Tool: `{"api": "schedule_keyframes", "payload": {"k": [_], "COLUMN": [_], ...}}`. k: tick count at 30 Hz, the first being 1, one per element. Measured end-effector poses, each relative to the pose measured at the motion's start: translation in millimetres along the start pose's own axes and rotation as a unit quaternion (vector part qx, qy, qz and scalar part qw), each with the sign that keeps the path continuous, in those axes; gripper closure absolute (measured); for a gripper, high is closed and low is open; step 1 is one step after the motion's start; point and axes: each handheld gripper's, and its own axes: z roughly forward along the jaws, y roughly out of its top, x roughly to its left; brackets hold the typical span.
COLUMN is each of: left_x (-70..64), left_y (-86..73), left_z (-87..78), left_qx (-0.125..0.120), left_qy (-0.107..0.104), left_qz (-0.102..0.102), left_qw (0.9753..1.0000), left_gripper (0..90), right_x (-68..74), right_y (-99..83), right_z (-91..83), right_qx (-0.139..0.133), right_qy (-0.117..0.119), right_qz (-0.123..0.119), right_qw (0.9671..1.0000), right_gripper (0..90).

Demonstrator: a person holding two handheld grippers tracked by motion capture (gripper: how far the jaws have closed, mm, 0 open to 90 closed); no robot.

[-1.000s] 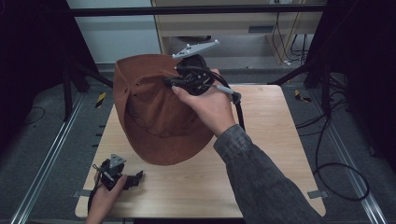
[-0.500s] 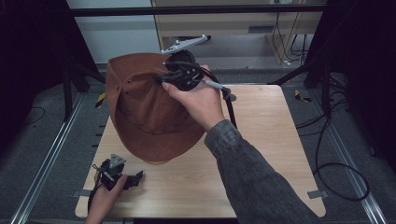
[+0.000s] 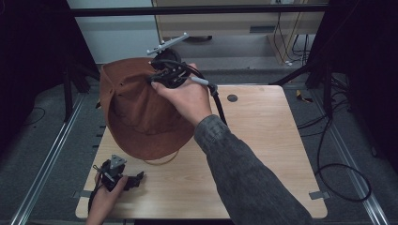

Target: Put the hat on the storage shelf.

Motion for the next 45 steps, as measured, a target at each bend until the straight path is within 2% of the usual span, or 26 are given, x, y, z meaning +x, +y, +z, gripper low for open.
{"api": "schedule_keyframes", "payload": {"k": [15, 22, 29, 45], "left_x": [0.0, -0.1, -0.1, -0.1], "left_y": [0.0, 0.0, 0.0, 0.0], "left_z": [0.0, 0.1, 0.1, 0.1], "left_qx": [0.000, 0.000, 0.000, 0.000], "left_qy": [0.000, 0.000, 0.000, 0.000], "left_qz": [0.000, 0.000, 0.000, 0.000], "left_qw": [1.0000, 1.0000, 1.0000, 1.0000], "left_gripper": [0.0, 0.0, 0.0, 0.0], "right_x": [1.5, 3.6, 2.4, 5.5], "right_y": [-5.9, -8.8, -10.1, -14.3], "right_z": [29.8, 39.1, 43.2, 38.7], "right_qx": [0.040, 0.048, 0.050, 0.038], "right_qy": [-0.002, 0.003, 0.002, 0.011], "right_qz": [-0.005, -0.005, -0.002, 0.001], "right_qw": [0.9992, 0.9988, 0.9987, 0.9992], "right_gripper": [88.5, 87.5, 85.6, 69.7]}}
